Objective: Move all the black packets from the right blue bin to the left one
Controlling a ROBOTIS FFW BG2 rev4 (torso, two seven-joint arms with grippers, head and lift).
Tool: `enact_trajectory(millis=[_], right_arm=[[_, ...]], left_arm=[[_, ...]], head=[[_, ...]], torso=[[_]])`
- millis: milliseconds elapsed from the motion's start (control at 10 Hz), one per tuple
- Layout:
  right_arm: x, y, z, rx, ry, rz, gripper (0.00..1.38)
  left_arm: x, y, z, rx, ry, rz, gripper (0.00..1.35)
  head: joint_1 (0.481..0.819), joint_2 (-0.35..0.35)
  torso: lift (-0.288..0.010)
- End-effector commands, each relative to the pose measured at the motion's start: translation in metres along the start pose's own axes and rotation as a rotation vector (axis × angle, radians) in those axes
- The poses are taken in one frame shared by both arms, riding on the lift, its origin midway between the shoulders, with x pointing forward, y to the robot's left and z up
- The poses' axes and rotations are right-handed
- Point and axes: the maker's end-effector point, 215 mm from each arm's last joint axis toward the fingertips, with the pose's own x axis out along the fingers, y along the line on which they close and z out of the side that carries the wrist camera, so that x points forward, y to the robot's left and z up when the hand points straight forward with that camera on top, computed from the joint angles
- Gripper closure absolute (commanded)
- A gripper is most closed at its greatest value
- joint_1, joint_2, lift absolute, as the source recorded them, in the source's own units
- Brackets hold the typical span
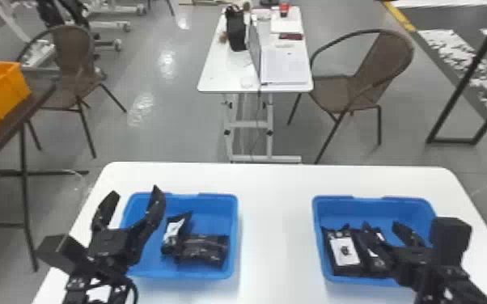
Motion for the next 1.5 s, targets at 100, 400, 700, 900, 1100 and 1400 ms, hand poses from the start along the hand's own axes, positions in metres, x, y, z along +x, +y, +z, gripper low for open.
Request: enact_trajectory(millis=[100, 400, 700, 900, 1100, 1400], right_arm=[[-0.009, -0.031, -0.027, -0.020, 0.090, -0.067, 0.50], [-0.007, -0.065, -0.049, -0.020, 0.160, -0.128, 0.50], [0.009, -0.061, -0.057, -0.001, 0.213, -0.081, 0.50], [0.015, -0.039, -0.064, -0.002, 0.235, -0.038, 0.50], [0.011, -0.025, -0.078, -0.006, 0.271, -0.009, 0.50], [0.020, -0.025, -0.081, 0.008, 0.285, -0.005, 0.50]], left_arm=[[0.002, -0.003, 0.000, 0.003, 0.002, -0.006, 0.15], [0.004, -0.007, -0.003, 0.005, 0.013, -0.013, 0.15], [0.005, -0.008, -0.002, 0.011, 0.012, -0.016, 0.15], [0.005, -0.008, -0.002, 0.011, 0.010, -0.016, 0.15], [0.005, -0.007, -0.001, 0.009, 0.008, -0.013, 0.15], [0.004, -0.006, 0.000, 0.009, 0.004, -0.011, 0.15]], head=[[0.695, 0.015], [0.695, -0.036], [0.695, -0.058], [0.695, -0.047], [0.695, -0.021], [0.695, -0.002]], torso=[[0.000], [0.000], [0.000], [0.000], [0.000], [0.000]])
